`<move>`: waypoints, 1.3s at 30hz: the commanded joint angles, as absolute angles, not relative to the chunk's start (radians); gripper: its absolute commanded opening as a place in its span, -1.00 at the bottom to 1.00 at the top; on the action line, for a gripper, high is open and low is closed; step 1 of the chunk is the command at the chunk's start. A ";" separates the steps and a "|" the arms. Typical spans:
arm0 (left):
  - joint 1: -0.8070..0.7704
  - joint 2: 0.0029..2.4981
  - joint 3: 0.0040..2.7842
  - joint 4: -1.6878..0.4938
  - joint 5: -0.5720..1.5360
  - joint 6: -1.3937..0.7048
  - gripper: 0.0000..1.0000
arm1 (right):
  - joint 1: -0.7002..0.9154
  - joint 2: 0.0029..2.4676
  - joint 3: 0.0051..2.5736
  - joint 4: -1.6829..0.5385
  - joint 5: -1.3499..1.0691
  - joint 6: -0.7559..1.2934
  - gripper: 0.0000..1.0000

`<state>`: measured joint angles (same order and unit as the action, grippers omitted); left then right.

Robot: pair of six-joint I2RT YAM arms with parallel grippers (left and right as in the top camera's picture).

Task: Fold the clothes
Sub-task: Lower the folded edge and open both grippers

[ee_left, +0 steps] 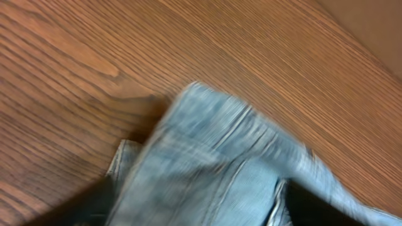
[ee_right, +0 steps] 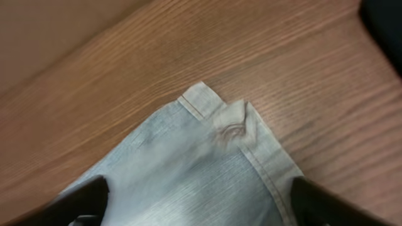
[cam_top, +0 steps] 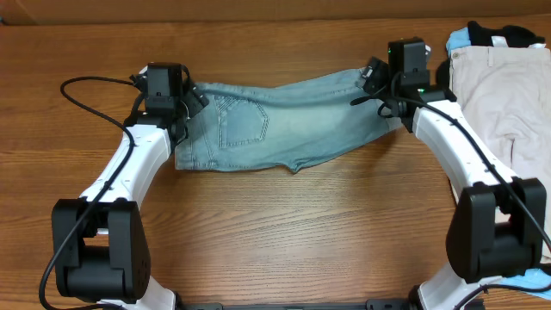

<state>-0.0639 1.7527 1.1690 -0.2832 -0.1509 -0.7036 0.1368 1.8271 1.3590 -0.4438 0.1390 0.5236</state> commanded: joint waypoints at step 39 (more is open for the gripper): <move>-0.012 1.747 1.336 -0.872 -0.010 -0.400 1.00 | 0.127 2.033 1.348 -0.942 -0.062 0.337 1.00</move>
<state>-0.0113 1.7523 1.3193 -0.8597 -0.0185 -0.4770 0.1326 2.0220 1.3705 -0.8364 -0.0635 0.2619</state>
